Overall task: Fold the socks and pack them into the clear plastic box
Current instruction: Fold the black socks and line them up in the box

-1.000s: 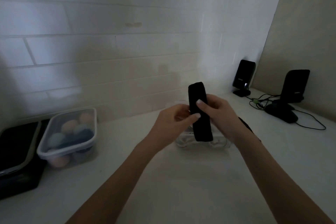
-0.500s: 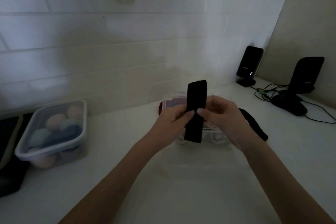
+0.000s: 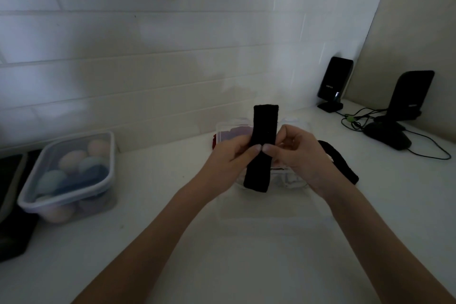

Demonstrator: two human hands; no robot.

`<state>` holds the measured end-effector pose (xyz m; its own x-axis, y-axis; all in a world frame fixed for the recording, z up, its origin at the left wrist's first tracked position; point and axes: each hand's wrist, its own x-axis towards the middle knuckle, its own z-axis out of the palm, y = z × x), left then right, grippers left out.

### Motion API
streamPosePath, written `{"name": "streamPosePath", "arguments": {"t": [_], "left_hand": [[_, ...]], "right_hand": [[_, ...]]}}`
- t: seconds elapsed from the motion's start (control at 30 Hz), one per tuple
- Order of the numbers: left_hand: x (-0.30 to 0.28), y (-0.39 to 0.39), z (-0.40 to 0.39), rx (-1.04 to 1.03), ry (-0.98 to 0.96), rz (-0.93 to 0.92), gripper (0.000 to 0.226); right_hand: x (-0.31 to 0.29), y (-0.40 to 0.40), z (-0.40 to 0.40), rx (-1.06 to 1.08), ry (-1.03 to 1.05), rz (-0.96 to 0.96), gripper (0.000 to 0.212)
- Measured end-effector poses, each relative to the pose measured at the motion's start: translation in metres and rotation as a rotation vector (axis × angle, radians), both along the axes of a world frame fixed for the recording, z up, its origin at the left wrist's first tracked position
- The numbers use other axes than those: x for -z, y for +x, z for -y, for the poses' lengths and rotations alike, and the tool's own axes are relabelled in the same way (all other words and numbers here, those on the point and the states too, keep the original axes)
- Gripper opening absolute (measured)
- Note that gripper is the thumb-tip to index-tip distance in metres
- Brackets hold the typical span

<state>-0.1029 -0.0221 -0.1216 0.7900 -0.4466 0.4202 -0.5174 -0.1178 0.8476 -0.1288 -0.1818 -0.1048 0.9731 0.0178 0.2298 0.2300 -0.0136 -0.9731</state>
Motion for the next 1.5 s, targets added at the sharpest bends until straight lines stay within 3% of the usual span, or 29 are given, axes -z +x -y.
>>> {"name": "streamPosePath", "arguments": {"t": [0.3,0.47,0.57,0.67,0.8,1.1,1.3,1.37,1.5], "left_hand": [[-0.005,0.000,-0.002,0.048,-0.160,-0.200,0.017],[-0.008,0.001,-0.004,0.015,-0.218,-0.225,0.015],[-0.010,-0.001,-0.003,0.040,-0.234,-0.238,0.031],[-0.011,-0.003,-0.004,0.034,-0.223,-0.254,0.038],[-0.013,-0.006,-0.002,0.045,-0.174,-0.292,0.026],[-0.012,-0.001,-0.007,0.065,-0.134,-0.374,0.027],[-0.015,0.004,-0.010,0.117,-0.194,-0.527,0.025],[-0.015,0.004,-0.013,0.167,-0.152,-0.469,0.023],[-0.008,0.003,-0.013,0.090,-0.088,-0.270,0.063]], "right_hand": [[-0.001,-0.003,0.003,-0.123,0.027,0.042,0.021],[-0.001,-0.004,0.003,-0.211,0.038,0.134,0.034],[-0.001,-0.006,0.001,-0.220,0.025,0.211,0.033],[0.000,-0.006,0.002,-0.203,0.002,0.238,0.036],[0.001,-0.004,0.004,-0.158,-0.094,0.247,0.053],[0.007,0.002,0.000,-0.061,-0.232,0.273,0.062],[0.005,-0.002,-0.004,0.091,-0.358,0.292,0.043],[0.003,-0.004,-0.005,0.114,-0.346,0.283,0.044],[-0.002,-0.007,-0.006,0.098,-0.283,0.243,0.035]]}}
